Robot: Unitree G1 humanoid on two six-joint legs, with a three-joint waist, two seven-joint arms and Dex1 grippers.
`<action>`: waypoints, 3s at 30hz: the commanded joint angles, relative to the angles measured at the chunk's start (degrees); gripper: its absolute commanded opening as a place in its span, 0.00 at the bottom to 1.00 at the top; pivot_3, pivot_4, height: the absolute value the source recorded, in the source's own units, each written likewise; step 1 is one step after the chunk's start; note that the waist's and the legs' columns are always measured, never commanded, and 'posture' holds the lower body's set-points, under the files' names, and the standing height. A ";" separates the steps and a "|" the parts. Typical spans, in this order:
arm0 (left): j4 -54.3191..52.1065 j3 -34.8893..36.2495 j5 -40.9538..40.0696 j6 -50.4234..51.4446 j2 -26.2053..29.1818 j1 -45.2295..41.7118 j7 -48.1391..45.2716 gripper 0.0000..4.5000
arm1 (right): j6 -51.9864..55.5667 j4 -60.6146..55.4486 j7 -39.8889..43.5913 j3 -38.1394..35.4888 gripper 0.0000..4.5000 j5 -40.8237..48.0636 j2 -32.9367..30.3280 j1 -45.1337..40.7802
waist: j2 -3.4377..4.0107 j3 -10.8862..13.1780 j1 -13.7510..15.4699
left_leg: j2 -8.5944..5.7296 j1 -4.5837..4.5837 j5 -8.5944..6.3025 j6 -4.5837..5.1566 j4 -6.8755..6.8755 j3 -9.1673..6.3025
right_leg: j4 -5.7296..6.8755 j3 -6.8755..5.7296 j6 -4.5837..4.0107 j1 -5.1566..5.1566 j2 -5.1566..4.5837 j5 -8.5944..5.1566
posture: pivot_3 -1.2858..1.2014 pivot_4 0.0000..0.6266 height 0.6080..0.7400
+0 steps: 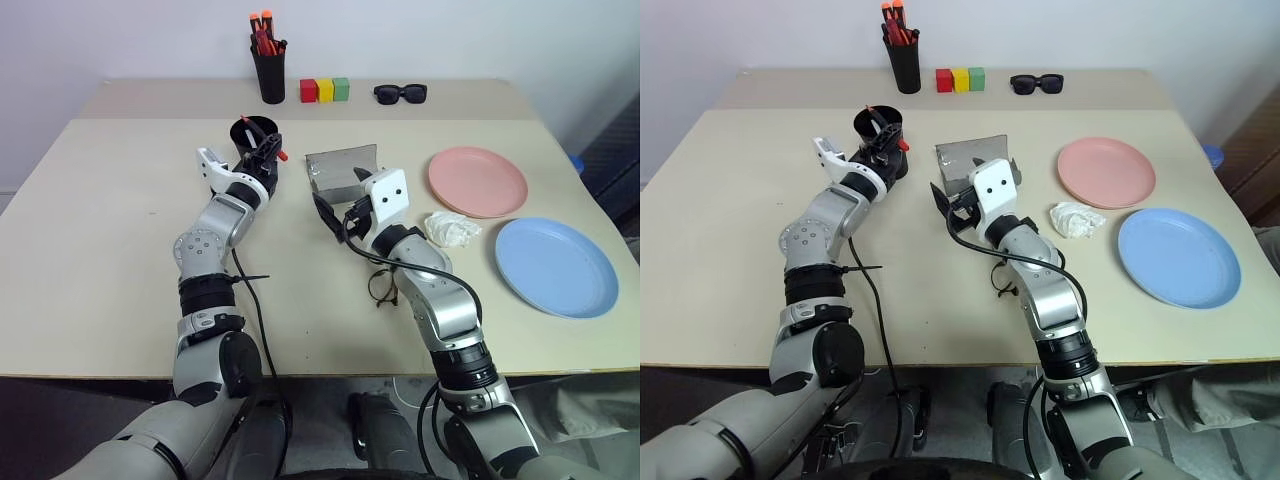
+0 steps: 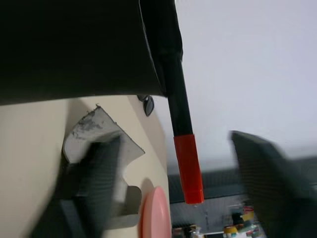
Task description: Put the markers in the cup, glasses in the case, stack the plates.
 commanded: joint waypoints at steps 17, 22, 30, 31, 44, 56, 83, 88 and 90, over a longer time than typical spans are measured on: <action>-11.33 -11.89 9.57 -4.64 3.44 1.35 -8.60 0.01 | -0.67 -2.82 0.18 -0.01 1.00 -0.38 0.13 -0.43 | 0.00 0.00 -0.08 | 0.00 0.00 0.00 0.00 -0.02 0.00 | 0.00 0.00 0.00 0.00 0.00 0.00 | 0.52 0.24 1.00; -10.81 -22.46 32.32 -20.13 10.88 0.09 -6.93 0.01 | -0.55 -2.94 0.16 -0.19 1.00 -0.30 0.06 -0.29 | 0.01 0.00 -0.10 | 0.00 0.01 0.00 -0.01 -0.07 0.03 | -0.01 0.02 -0.01 -0.03 0.01 0.00 | 0.52 0.24 1.00; 9.03 -27.95 50.31 -37.66 14.50 -6.42 -3.10 0.01 | 0.19 -2.87 0.82 -1.64 1.00 3.78 2.65 -1.67 | 0.01 0.00 0.26 | -0.01 0.00 0.00 0.00 -0.09 0.04 | -0.04 0.02 0.00 -0.03 -0.01 0.00 | 0.52 0.24 1.00; 12.22 -28.15 51.74 -40.01 14.40 -7.25 -2.38 0.01 | 0.51 -3.16 1.01 -2.07 1.00 4.66 2.96 -1.98 | 0.01 0.01 0.21 | -0.01 -0.01 0.00 0.00 -0.09 0.04 | -0.05 0.01 0.00 -0.03 -0.01 0.00 | 0.52 0.24 1.00; 28.74 -28.50 57.49 -51.93 13.41 -11.43 -0.50 0.01 | 1.27 -4.41 0.03 -2.82 1.00 5.60 2.80 -1.50 | 0.01 0.01 0.01 | 0.00 -0.02 -0.01 0.01 -0.14 0.05 | 0.00 0.01 0.02 -0.10 -0.02 0.00 | 0.52 0.24 1.00; 29.60 -27.92 57.48 -51.95 13.14 -10.71 0.20 0.01 | 1.23 -4.45 0.26 -2.51 1.00 5.68 2.70 -1.48 | 0.01 0.01 0.00 | 0.00 -0.02 -0.01 0.02 -0.14 0.04 | 0.01 0.00 0.02 -0.10 -0.02 0.01 | 0.52 0.24 1.00; 28.96 -27.42 57.15 -51.56 12.56 -9.68 1.44 0.48 | 1.21 -4.29 0.37 -2.29 1.00 5.58 2.66 -1.30 | 0.01 0.01 0.00 | 0.00 -0.02 -0.01 0.01 -0.14 0.04 | 0.02 0.00 0.02 -0.10 -0.02 0.01 | 0.52 0.24 1.00; 26.63 -26.20 55.55 -53.29 12.17 -9.99 1.37 0.48 | 1.23 -4.44 0.49 -2.33 1.00 5.60 2.51 -1.27 | 0.01 0.01 0.00 | 0.00 -0.02 -0.01 0.01 -0.14 0.04 | 0.02 0.00 0.02 -0.10 -0.02 0.01 | 0.52 0.24 1.00; 23.40 -25.60 53.82 -53.37 11.49 -10.31 -0.93 0.48 | 1.30 -4.52 0.55 -2.53 1.00 5.55 2.20 -1.35 | 0.01 0.01 0.00 | 0.00 -0.02 -0.01 0.01 -0.14 0.04 | 0.02 0.00 0.02 -0.10 -0.02 0.01 | 0.52 0.24 1.00</action>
